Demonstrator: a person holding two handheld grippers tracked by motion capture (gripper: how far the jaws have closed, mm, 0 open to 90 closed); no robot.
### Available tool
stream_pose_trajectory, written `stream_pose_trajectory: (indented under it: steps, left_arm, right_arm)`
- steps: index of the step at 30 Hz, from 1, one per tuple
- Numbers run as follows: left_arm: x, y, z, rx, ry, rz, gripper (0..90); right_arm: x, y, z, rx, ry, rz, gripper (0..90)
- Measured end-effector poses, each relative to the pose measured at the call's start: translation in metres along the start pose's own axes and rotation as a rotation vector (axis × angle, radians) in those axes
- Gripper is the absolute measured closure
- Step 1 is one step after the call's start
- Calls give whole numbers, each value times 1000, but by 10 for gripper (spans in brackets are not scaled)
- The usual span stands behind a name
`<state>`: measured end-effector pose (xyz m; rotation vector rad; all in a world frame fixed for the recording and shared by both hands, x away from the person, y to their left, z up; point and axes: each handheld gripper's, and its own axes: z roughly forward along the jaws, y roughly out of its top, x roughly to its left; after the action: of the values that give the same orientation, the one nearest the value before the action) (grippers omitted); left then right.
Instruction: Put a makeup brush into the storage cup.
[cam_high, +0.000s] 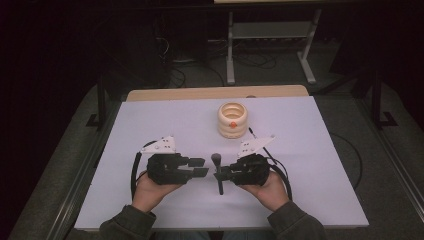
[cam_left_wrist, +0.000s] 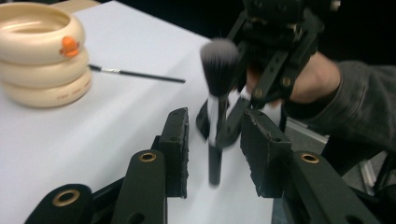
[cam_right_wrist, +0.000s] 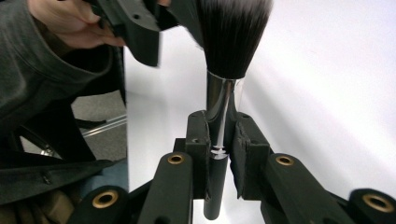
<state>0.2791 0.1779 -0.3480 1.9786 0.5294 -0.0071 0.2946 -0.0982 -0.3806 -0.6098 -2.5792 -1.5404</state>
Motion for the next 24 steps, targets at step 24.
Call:
stream_pose_trajectory:
  steps: [24]
  left_arm:
    - [13,-38,-2,97,151,-8,539]
  right_arm:
    - [-24,9,-52,-19,-141,15,773]
